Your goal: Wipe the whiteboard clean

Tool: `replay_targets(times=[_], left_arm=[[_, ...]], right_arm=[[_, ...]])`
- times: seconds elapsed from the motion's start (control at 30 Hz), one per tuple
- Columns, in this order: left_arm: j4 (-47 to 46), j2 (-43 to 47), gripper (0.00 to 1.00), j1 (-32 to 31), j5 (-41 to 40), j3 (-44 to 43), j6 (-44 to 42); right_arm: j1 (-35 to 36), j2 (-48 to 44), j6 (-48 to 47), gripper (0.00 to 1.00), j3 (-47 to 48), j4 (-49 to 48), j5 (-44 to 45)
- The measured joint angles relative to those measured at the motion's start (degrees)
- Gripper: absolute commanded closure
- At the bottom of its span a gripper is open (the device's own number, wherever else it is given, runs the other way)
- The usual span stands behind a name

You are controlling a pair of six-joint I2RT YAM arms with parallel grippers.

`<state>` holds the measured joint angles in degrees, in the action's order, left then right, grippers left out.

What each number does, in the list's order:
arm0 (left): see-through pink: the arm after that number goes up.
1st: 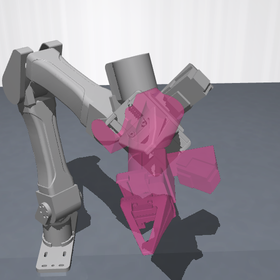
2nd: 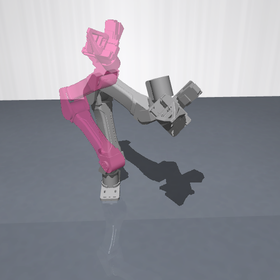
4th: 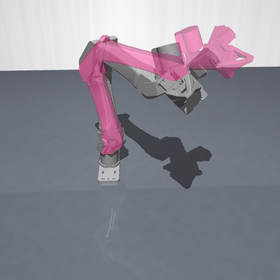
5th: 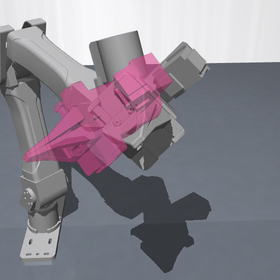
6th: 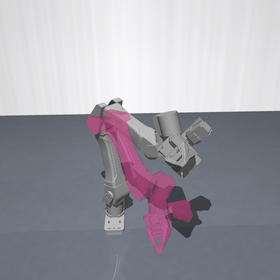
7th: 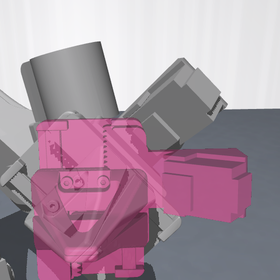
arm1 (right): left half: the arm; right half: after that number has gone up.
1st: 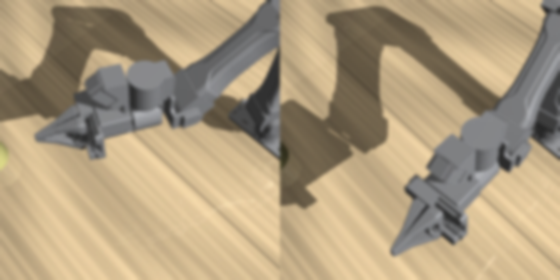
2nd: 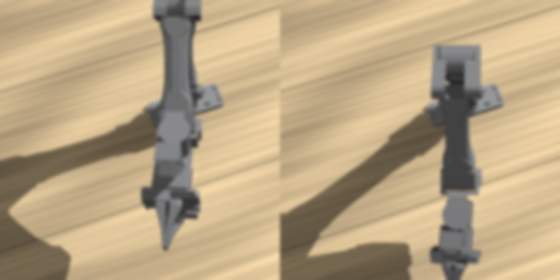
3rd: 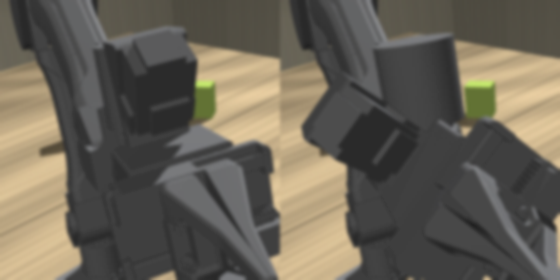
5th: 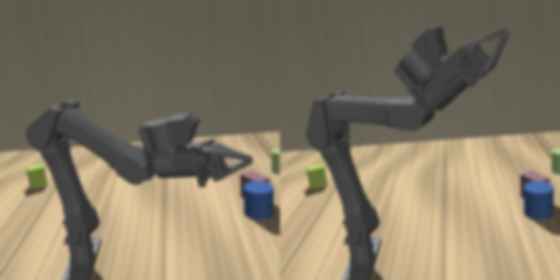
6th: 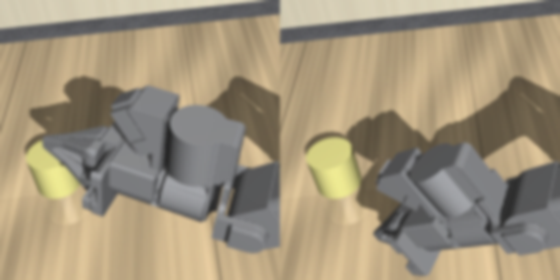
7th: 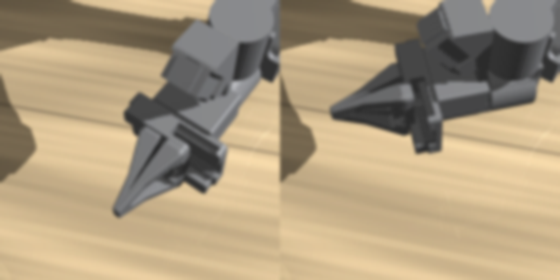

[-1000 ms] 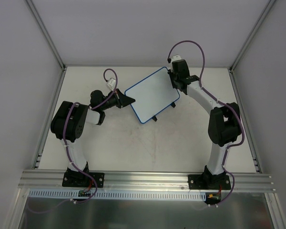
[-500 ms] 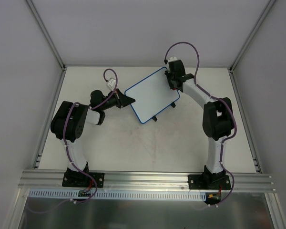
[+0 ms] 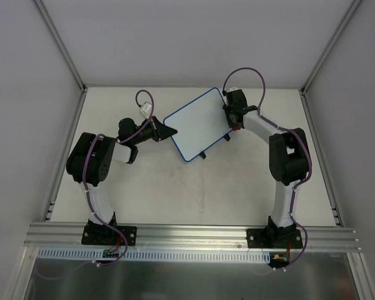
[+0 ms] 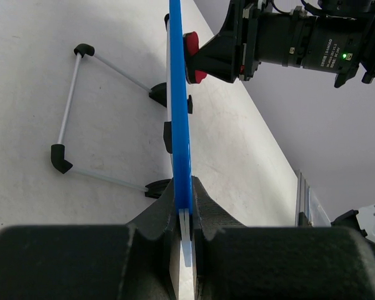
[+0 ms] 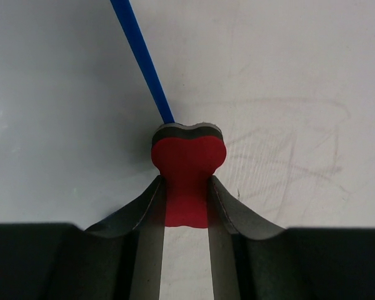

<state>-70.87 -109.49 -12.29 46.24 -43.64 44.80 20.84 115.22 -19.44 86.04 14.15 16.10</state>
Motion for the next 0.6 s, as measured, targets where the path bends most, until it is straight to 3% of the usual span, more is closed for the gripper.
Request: replay_targets(times=[0.23,0.4,0.6], left_arm=[[0.00,0.00,1.00,0.00,0.15,0.00,-0.04],[0.00,0.00,0.98,0.00,0.20,0.02,0.00],[0.00,0.00,0.95,0.00,0.20,0.04,0.20]], right_arm=[[0.04,-2.49,0.83,1.00,-1.55,-0.26,-0.52],[1.11,-9.31,1.55,1.00,-5.57,-0.09,-1.42],[7.67,-19.08,3.02,1.00,-10.99,-0.39,-1.36]])
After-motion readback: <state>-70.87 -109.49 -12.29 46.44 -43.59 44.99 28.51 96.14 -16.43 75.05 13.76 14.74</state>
